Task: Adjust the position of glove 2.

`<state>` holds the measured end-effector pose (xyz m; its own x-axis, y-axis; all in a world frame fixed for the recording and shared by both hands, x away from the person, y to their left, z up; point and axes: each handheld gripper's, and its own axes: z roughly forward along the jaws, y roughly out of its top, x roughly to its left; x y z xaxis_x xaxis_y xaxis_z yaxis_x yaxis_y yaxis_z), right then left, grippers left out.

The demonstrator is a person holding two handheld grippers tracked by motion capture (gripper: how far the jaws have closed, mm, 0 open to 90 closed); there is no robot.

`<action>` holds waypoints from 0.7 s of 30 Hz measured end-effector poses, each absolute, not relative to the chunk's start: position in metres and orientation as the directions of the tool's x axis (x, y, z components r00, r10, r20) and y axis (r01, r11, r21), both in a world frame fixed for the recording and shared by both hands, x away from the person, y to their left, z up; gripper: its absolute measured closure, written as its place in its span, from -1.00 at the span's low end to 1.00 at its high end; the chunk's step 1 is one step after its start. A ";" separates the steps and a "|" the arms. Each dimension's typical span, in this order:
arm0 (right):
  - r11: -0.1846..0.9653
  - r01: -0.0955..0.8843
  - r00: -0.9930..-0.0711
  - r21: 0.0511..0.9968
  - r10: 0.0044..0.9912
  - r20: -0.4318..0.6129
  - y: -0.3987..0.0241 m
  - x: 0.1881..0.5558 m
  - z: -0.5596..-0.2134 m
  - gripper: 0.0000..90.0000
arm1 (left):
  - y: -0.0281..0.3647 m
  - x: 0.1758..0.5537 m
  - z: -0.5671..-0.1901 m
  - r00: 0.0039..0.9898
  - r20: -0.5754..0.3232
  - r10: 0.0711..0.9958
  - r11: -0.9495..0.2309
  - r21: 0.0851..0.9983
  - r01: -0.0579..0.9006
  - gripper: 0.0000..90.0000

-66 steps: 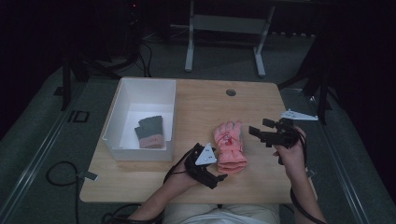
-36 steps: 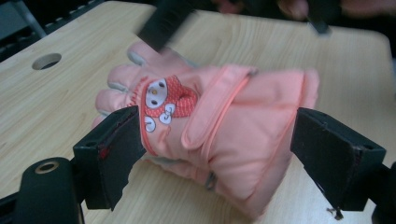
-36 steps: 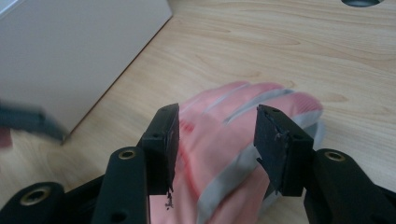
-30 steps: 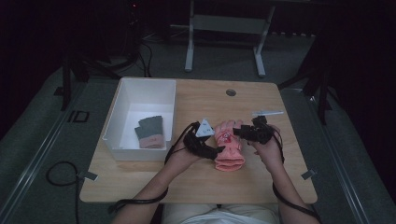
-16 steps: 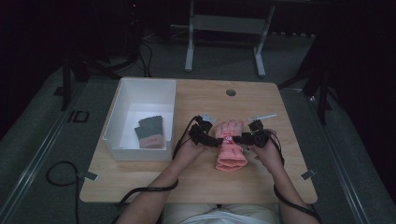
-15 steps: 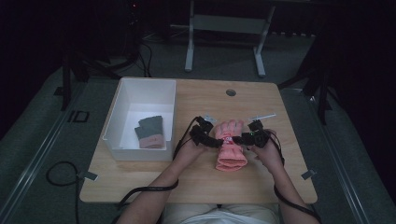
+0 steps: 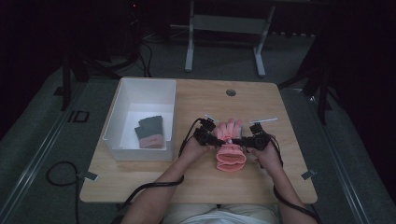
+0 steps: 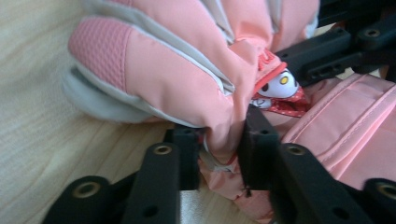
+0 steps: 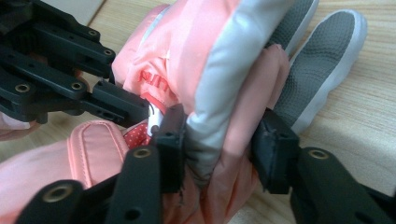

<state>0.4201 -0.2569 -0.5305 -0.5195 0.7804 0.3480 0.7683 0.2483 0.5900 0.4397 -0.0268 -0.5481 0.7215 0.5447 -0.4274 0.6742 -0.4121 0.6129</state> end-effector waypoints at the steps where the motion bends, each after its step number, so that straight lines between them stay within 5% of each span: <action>1: 0.245 0.767 -0.519 0.593 0.780 0.349 -0.257 0.419 -0.529 0.36 | -0.028 0.439 -0.545 0.728 -0.416 0.545 -0.419 0.617 0.666 0.64; 21: 0.197 0.702 -0.550 0.685 0.760 0.345 -0.263 0.403 -0.481 0.47 | -0.030 0.431 -0.481 0.802 -0.324 0.501 -0.466 0.680 0.566 0.71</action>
<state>0.4031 -0.2632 -0.4812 -0.5499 0.7604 0.3455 0.7019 0.1966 0.6846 0.4308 -0.0302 -0.4808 0.8023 0.5011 -0.3244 0.5662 -0.4665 0.6796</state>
